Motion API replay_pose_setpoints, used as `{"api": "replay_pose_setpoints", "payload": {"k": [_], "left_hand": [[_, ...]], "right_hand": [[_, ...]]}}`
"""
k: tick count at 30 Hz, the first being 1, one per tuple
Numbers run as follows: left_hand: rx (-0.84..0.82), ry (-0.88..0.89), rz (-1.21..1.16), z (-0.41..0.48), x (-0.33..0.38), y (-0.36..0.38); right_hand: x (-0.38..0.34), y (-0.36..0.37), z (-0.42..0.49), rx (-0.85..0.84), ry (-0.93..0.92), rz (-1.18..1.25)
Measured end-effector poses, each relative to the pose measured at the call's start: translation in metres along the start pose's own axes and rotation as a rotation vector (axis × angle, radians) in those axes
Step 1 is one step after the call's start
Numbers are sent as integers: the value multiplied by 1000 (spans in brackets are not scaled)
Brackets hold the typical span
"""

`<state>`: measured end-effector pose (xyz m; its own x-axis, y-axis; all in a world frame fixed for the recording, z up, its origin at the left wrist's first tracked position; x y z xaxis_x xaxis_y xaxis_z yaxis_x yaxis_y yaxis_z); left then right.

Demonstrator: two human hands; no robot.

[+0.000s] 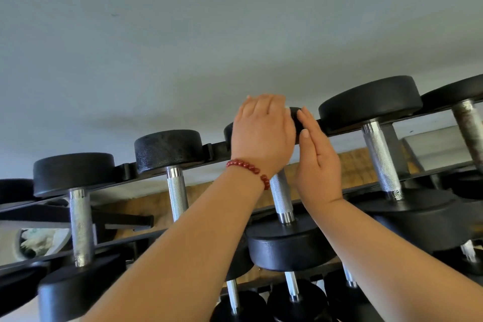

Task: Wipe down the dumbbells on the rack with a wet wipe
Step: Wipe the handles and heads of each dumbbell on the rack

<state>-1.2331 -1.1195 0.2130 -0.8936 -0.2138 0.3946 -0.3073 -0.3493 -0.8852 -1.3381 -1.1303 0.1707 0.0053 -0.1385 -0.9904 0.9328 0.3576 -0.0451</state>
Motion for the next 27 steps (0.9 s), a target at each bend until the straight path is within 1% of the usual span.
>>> {"api": "replay_pose_setpoints", "payload": {"k": [2, 3, 6, 8, 10, 12, 14, 16, 17, 19, 21, 23, 25, 27], "left_hand": [[-10, -12, -26, -4, -10, -6], [-37, -33, -89, -7, -17, -8], [-121, -59, -433, -17, -28, -13], [-86, -134, -652, -21, -33, -18], [9, -255, -732, -19, -43, -20], [64, -338, -727, -17, -50, -22], [41, -399, -826, -13, -53, -17], [24, -454, -936, -13, -52, -10], [48, -468, -954, -14, -52, -8], [116, -465, -940, -15, -54, -4], [158, -445, -928, -16, -57, 1], [183, -433, -901, -17, -60, 5], [206, -436, -867, -16, -63, 8], [225, -434, -834, -16, -64, 8]], "right_hand": [[-2, -5, 0, -31, 14, 10], [-3, -7, 0, -42, 17, 10], [-5, -13, 3, -57, 30, 6], [-8, -16, 6, -77, 0, -45], [-16, -13, 12, -132, -121, -186], [-26, -3, 17, -244, -322, -386], [-28, 12, 21, -380, -472, -559], [-26, 21, 25, -432, -592, -729], [-24, 22, 27, -424, -645, -793], [-22, 16, 30, -360, -707, -813], [-22, 8, 30, -251, -709, -761], [-27, 11, 29, -199, -674, -726], [-29, 24, 30, -241, -635, -778], [-28, 34, 33, -295, -645, -908]]}}
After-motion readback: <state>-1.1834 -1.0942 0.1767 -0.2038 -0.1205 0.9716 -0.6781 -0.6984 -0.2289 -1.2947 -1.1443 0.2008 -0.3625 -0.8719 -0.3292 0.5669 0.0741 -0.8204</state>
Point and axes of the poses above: each hand's wrist, its own z-axis towards the middle knuckle, its own y-axis out of the palm, x = y × z, the point moved 4 cm from there along z, towards the middle knuckle, and after that the axes turned 4 degrees about -x, right-handed, at the moved point
